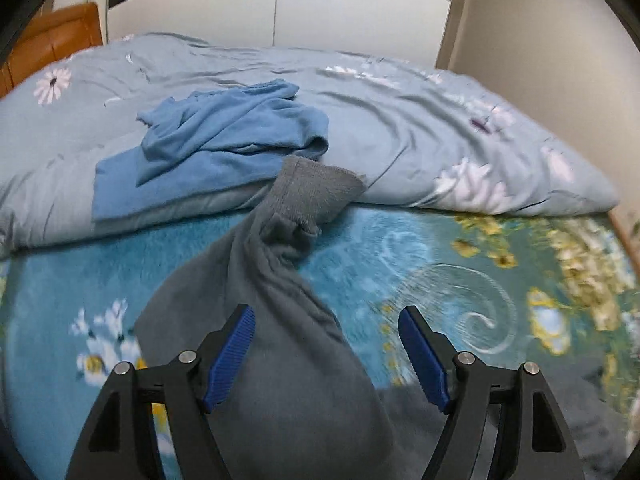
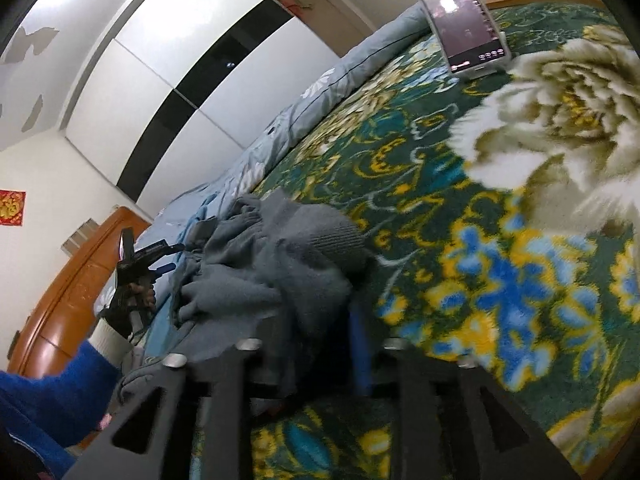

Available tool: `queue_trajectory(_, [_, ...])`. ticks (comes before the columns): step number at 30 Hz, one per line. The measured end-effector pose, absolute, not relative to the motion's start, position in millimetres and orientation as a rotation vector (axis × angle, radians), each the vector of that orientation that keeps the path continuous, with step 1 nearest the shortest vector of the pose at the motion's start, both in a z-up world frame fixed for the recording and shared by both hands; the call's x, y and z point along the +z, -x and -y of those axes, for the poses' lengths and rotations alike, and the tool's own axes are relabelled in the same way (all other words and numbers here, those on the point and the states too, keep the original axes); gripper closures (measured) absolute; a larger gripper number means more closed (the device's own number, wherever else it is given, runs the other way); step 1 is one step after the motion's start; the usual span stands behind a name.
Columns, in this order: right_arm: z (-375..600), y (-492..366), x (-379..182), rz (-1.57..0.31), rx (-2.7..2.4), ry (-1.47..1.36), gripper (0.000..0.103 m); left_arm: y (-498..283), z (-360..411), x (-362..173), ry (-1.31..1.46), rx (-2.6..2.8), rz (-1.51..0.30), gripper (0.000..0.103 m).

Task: Fold clothes

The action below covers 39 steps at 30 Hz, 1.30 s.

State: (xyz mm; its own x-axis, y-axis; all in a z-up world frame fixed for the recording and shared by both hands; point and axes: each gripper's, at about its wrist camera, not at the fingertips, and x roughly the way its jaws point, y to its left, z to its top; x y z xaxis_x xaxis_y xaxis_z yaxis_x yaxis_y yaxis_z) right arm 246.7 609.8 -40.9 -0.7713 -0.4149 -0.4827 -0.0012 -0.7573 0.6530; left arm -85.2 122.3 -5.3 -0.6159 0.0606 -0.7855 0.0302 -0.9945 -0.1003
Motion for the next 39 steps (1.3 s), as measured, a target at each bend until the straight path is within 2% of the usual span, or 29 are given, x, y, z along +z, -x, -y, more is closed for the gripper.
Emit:
queue_trajectory(1, [-611,-247,-42,0.964,-2.577,-0.921,0.065,90,-125,-9,1.385,2.806,0.149,0.026])
queue_trajectory(2, [-612,-247,-42,0.969,-2.571,-0.913,0.065,93,-127,-11,1.401,2.802,0.150,0.032])
queue_trajectory(4, [-612,-247,-41,0.961,-2.570,-0.906,0.065,95,-130,-15,1.421,2.802,0.141,0.049])
queue_trajectory(5, [-612,-247,-41,0.961,-2.569,-0.906,0.065,94,-129,-15,1.427,2.806,0.136,0.064])
queue_trajectory(6, [-612,-247,-41,0.962,-2.569,-0.906,0.065,94,-127,-15,1.434,2.810,0.132,0.076])
queue_trajectory(7, [-612,-247,-41,0.963,-2.568,-0.906,0.065,93,-126,-16,1.440,2.814,0.128,0.084])
queue_trajectory(8, [-612,-247,-41,0.965,-2.568,-0.908,0.065,92,-125,-16,1.446,2.818,0.124,0.097])
queue_trajectory(9, [-611,-247,-40,0.969,-2.570,-0.914,0.065,92,-123,-16,1.453,2.821,0.120,0.100])
queue_trajectory(13, [-609,-250,-34,0.970,-2.587,-0.936,0.065,77,-104,-2,1.406,2.859,0.165,0.102])
queue_trajectory(18, [-608,-257,-20,0.986,-2.621,-0.928,0.065,13,-44,37,1.232,2.937,0.296,0.102])
queue_trajectory(22, [-604,-260,-9,1.014,-2.620,-0.917,0.065,-28,-12,45,1.199,2.955,0.282,0.102])
queue_trajectory(25, [-591,-251,3,0.960,-2.637,-0.929,0.065,-32,-10,45,1.191,2.902,0.286,0.102])
queue_trajectory(28, [-577,-235,19,0.884,-2.654,-0.941,0.064,-19,-23,41,1.194,2.809,0.364,0.101])
queue_trajectory(30, [-570,-224,27,0.857,-2.658,-0.943,0.064,-4,-41,36,1.200,2.772,0.367,0.091])
queue_trajectory(31, [-566,-219,29,0.853,-2.652,-0.945,0.064,4,-51,34,1.206,2.754,0.367,0.070])
queue_trajectory(32, [-563,-217,32,0.858,-2.643,-0.945,0.064,12,-61,30,1.223,2.733,0.363,0.044])
queue_trajectory(33, [-560,-214,34,0.864,-2.634,-0.945,0.064,21,-70,26,1.239,2.713,0.363,0.037])
queue_trajectory(39, [-547,-214,31,0.820,-2.631,-1.014,0.064,75,-115,-5,1.405,2.705,0.263,0.036])
